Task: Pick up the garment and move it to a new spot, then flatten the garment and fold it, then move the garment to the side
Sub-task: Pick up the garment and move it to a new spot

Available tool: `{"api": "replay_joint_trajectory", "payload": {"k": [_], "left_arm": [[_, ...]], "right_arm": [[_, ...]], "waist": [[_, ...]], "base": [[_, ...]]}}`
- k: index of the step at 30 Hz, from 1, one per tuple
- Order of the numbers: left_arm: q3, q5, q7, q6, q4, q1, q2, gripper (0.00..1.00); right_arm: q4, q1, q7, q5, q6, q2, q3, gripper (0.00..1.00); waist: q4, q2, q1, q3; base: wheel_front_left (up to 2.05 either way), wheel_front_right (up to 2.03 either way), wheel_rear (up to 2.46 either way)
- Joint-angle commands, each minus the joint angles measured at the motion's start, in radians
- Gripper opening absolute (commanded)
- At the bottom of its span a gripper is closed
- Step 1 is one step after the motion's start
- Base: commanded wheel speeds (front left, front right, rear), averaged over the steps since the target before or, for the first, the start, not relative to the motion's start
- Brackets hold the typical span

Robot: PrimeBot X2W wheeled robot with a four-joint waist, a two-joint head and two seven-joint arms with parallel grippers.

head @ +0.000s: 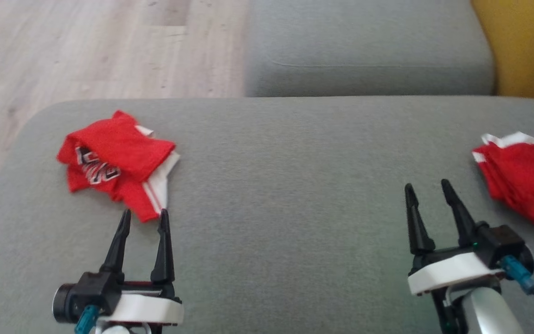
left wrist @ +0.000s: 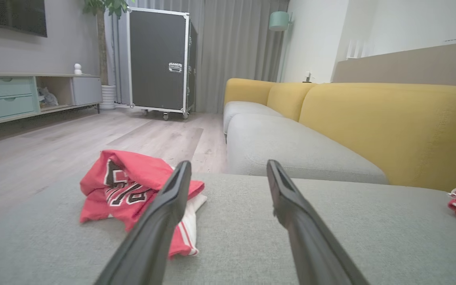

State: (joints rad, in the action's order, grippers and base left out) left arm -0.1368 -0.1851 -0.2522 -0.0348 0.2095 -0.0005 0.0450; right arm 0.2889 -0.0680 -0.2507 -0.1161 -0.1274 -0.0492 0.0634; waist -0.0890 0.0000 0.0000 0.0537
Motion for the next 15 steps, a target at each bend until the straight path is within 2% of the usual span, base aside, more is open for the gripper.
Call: {"api": "replay_joint_trajectory", "payload": {"k": [1, 8, 15], "left_arm": [[0.033, 0.008, -0.01, 0.003, -0.026, -0.04, 0.005, 1.0], [0.055, 0.04, -0.01, 0.008, -0.026, -0.009, 0.005, 1.0], [0.107, 0.064, -0.01, -0.008, -0.019, 0.009, 0.007, 1.0]], "right_arm": [[-0.026, -0.014, -0.011, -0.014, -0.003, -0.001, 0.036, 1.0], [-0.017, 0.007, -0.011, -0.048, -0.003, -0.001, 0.112, 1.0], [-0.012, 0.019, -0.011, -0.077, -0.003, -0.001, 0.168, 1.0]], "waist": [[-0.04, 0.0, 0.0, 0.01], [-0.177, 0.0, 0.0, 0.04], [-0.262, 0.0, 0.0, 0.063]], "base": [[0.0, 0.0, 0.0], [0.0, 0.0, 0.0], [0.0, 0.0, 0.0]]}}
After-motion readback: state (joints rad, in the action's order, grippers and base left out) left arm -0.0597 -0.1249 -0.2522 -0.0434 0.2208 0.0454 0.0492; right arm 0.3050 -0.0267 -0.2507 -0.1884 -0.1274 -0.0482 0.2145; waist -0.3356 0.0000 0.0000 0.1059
